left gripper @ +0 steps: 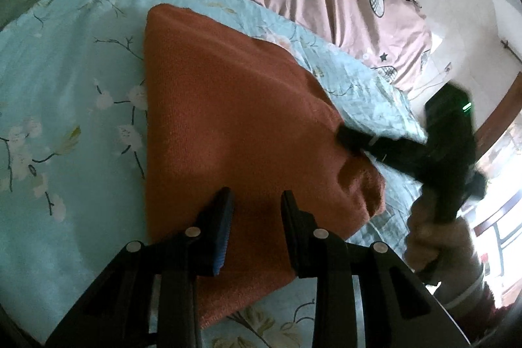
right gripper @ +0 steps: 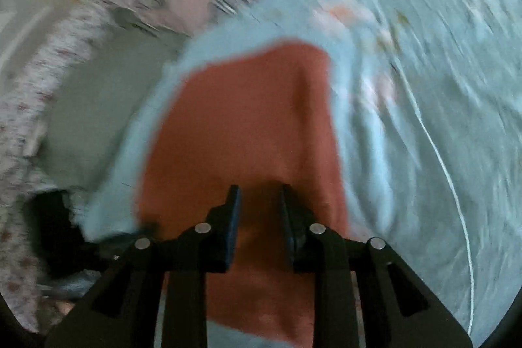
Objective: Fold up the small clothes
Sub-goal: 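Open both grippers and lift them away from the folded sweater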
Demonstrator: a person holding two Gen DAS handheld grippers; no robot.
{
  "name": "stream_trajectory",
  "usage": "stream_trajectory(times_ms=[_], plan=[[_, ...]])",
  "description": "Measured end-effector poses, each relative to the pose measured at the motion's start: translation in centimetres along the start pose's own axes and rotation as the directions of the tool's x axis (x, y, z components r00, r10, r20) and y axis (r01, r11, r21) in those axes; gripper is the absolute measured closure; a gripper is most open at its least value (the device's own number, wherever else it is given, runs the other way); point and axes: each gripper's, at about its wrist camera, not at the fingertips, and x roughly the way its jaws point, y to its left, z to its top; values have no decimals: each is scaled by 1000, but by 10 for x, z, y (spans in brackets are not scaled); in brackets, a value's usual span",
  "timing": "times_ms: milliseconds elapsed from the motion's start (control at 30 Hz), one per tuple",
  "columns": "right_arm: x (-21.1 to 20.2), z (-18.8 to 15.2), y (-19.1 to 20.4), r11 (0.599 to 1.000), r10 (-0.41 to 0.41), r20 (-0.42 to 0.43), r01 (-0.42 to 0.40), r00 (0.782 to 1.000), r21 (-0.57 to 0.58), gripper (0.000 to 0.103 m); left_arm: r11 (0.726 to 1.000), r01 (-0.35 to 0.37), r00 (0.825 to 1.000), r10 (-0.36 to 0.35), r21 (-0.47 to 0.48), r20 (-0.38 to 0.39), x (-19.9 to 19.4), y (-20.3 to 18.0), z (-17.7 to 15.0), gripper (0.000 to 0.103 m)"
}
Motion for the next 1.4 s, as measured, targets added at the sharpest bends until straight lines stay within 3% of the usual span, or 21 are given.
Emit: stream_trajectory(times_ms=[67,167,400,533,733,900,1000,1167,1333,1400], plan=[[2,-4,-17,998,37,26,-38,999,58,95,1000,-10,1000,10,-14,5,-1,-1,-2,73],[-5,-5,-19,997,27,34,-30,999,71,96,999,-33,999,33,-18,8,-4,-1,-7,73],[-39,-30,-10,997,13,80,-19,997,70,92,995,-100,995,101,-28,12,-21,-2,-25,73],[-52,-46,6,1000,-9,88,7,996,24,92,985,-169,985,169,-21,20,-33,-9,-36,71],[-74,-71,27,999,-20,104,25,994,-44,88,977,-208,977,210,-41,34,-52,-10,-51,70],[-90,-88,32,998,-36,125,43,991,-56,84,967,-253,966,253,-17,43,-66,-17,-63,61],[-100,-98,36,996,-41,133,50,990,-69,73,966,-259,965,259,5,32,-73,-24,-76,56],[-112,-115,42,990,-73,130,87,989,-107,56,952,-304,952,304,24,23,-86,-28,-98,22],[-120,-135,50,978,-122,114,139,986,-157,25,938,-346,938,345,15,22,-100,-23,-112,19],[-122,-144,55,970,-141,107,159,984,-183,19,924,-381,925,380,25,23,-105,-22,-117,19]])
